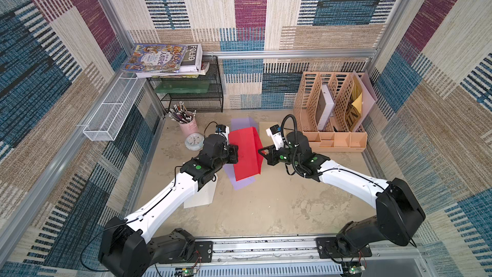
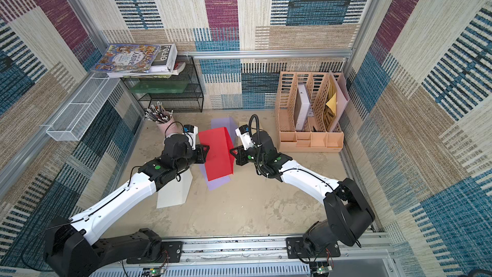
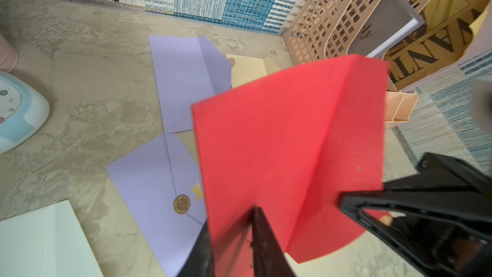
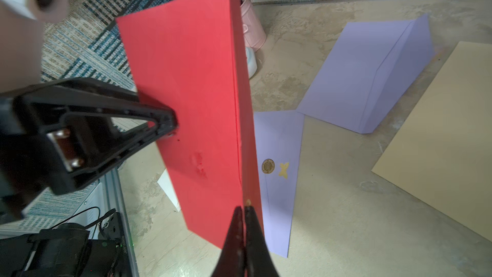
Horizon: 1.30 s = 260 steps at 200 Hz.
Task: Open the envelope
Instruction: Open the envelope flap on the envelope.
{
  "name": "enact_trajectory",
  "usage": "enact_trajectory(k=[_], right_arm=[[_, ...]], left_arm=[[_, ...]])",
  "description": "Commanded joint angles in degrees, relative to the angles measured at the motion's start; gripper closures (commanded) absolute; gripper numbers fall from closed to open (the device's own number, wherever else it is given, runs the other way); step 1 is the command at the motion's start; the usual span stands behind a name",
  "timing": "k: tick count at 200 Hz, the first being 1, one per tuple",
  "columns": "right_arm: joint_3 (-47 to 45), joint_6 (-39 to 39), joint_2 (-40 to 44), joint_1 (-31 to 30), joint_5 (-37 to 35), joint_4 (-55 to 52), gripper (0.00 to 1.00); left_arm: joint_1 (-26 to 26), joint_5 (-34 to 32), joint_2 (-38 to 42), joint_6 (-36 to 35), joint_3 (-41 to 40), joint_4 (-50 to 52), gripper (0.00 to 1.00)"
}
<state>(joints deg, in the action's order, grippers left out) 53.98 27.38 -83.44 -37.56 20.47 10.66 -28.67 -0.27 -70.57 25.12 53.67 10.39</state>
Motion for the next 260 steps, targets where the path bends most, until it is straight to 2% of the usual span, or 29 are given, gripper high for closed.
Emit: enact_trajectory(k=[1, 16, 35, 101, 219, 260], right_arm=[[-0.7, 0.3, 1.8, 0.6, 6.6, 3.3, 1.0], [-1.1, 0.6, 2.7, 1.0, 9.2, 3.7, 1.0], [-1.1, 1.2, 3.3, 1.2, 12.6, 4.6, 1.0], [-3.2, 6.6, 3.1, 2.1, 21.1, 12.7, 1.0], [-2.9, 11.9, -2.0, 2.0, 22.7, 21.7, 1.0], [-2.5, 12.2, -2.9, 2.0, 22.9, 22.3, 1.0]], left_arm=[[0.6, 2.0, -1.9, 0.4, 0.7, -1.0, 0.6], [1.1, 2.7, -3.9, 0.6, 1.5, -1.2, 0.52], [1.5, 4.4, -6.2, 0.9, 2.4, -1.9, 0.47], [1.9, 7.1, -9.3, 1.2, 4.9, -2.9, 0.45], [1.9, 17.6, -10.2, 4.2, 3.4, -11.1, 0.46], [1.8, 18.5, -10.1, 4.3, 3.1, -11.8, 0.47]])
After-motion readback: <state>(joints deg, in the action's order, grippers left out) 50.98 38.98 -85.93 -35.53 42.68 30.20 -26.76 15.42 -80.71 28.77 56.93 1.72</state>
